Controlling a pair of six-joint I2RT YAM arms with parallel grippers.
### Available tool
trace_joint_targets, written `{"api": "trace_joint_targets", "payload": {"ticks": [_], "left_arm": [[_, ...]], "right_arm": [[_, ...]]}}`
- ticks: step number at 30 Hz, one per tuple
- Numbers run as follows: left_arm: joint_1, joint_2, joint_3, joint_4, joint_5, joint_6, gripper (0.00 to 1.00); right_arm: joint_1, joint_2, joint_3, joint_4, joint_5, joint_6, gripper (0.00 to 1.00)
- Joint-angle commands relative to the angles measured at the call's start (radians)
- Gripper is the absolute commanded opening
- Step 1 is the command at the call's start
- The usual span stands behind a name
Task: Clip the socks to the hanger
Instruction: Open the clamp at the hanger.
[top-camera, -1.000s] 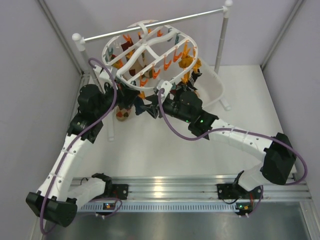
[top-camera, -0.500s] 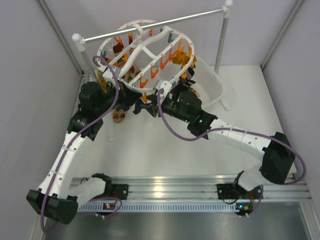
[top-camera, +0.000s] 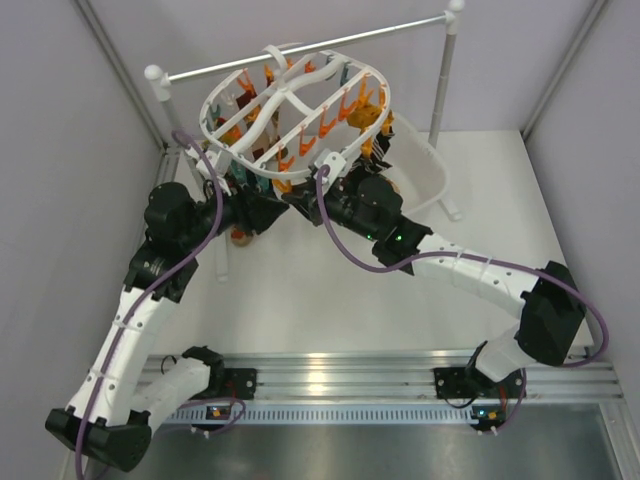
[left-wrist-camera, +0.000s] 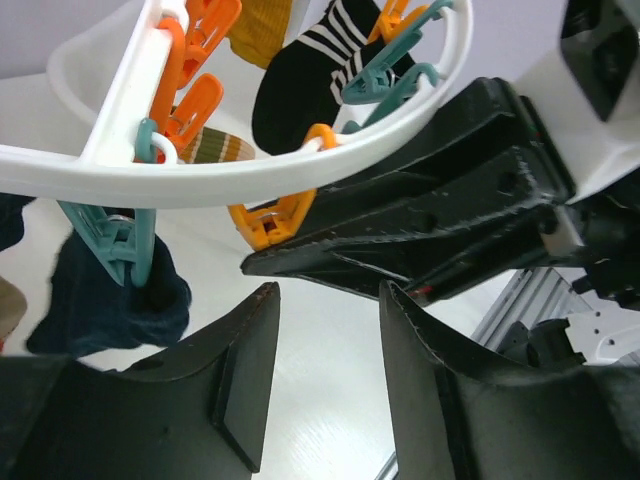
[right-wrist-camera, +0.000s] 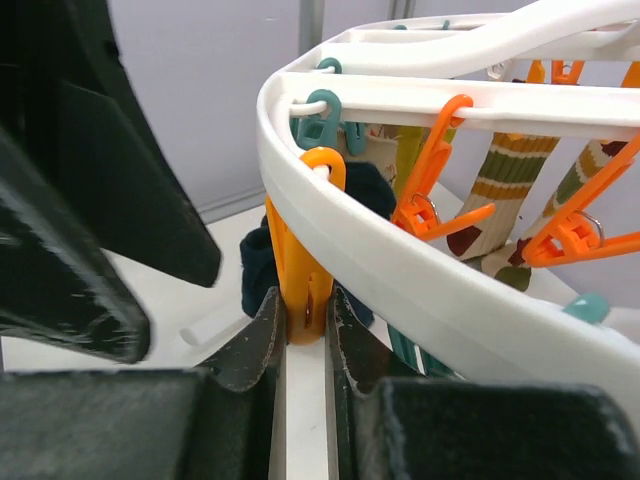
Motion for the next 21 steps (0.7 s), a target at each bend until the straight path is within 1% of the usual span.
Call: {"api": "trace_joint_targets", "payload": {"ticks": [1, 7, 10, 14, 18, 21], "left_arm": [[-0.006, -0.046, -0.01, 0.034, 0.018, -0.037, 0.5], [-0.006, -0.011, 0.003, 0.071, -0.082, -0.073, 0.52], [-0.006, 0.016, 0.018, 0.086, -0.099, -0.095, 0.53], [-0.008, 0.037, 0.027, 0.095, -0.182, -0.136, 0.53], [-0.008, 0.05, 0.039, 0.112, -0.219, -0.173, 0.52], [-0.008, 0.057, 0.041, 0.128, -0.217, -0.189, 0.51]], "right_arm": [[0.007, 0.005, 0.046, 0.051, 0.031, 0.03, 0.0], [0.023, 0.004, 0.046, 0.049, 0.031, 0.025, 0.0], [0.029, 0.001, 0.046, 0.049, 0.042, 0.022, 0.0], [0.043, -0.003, 0.044, 0.047, 0.054, 0.007, 0.0], [0.063, -0.006, 0.041, 0.04, 0.075, -0.016, 0.0], [0.073, 0.0, 0.041, 0.035, 0.095, -0.022, 0.0]]}}
